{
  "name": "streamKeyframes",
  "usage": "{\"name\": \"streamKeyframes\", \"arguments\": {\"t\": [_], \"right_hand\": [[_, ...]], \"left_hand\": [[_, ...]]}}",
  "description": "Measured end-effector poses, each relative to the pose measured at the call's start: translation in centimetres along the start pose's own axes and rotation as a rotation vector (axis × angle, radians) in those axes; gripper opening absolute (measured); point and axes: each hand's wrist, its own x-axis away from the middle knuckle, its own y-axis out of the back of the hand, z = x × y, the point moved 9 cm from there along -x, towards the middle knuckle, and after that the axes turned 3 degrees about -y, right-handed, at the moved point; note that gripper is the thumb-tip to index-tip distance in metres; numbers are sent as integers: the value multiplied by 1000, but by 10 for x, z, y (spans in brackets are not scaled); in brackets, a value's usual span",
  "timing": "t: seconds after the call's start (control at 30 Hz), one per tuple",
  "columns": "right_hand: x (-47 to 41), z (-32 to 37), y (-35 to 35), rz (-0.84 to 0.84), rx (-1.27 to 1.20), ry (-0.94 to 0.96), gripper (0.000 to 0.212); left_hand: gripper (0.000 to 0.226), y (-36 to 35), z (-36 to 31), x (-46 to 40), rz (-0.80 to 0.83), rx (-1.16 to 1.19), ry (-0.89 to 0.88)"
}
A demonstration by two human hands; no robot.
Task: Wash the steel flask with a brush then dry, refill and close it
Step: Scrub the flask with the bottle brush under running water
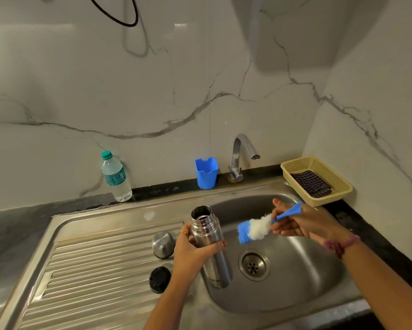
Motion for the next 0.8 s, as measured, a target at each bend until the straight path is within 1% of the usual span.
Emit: {"name": "streamKeyframes", "arguments": {"t": [0.1,0.2,0.3,0.4,0.53,0.63,0.7,0.8], "right_hand": [[0,-19,9,-3,52,-15,45],[-1,-39,18,21,41,-21,23],[-5,-61,37,-43,124,-14,12],[-6,-86,61,-132,195,29,11],[5,-104,82,-227,362,154,11],[16,-108,90,-294,463,287,25],[20,-116,92,-308,519,309,31],[22,-125,94,-321,620,292,30]], "left_hand": [[65,-3,-2,0,-5,1,9],[63,-7,-4,1,-20,3,9],[63,-13,-7,2,-44,16,13],[64,-19,-4,4,-78,46,34],[66,-27,-1,7,-120,62,52],[67,-34,1,9,-133,65,61],[67,-38,2,11,-143,68,62],[67,-44,4,13,-151,66,67]]}}
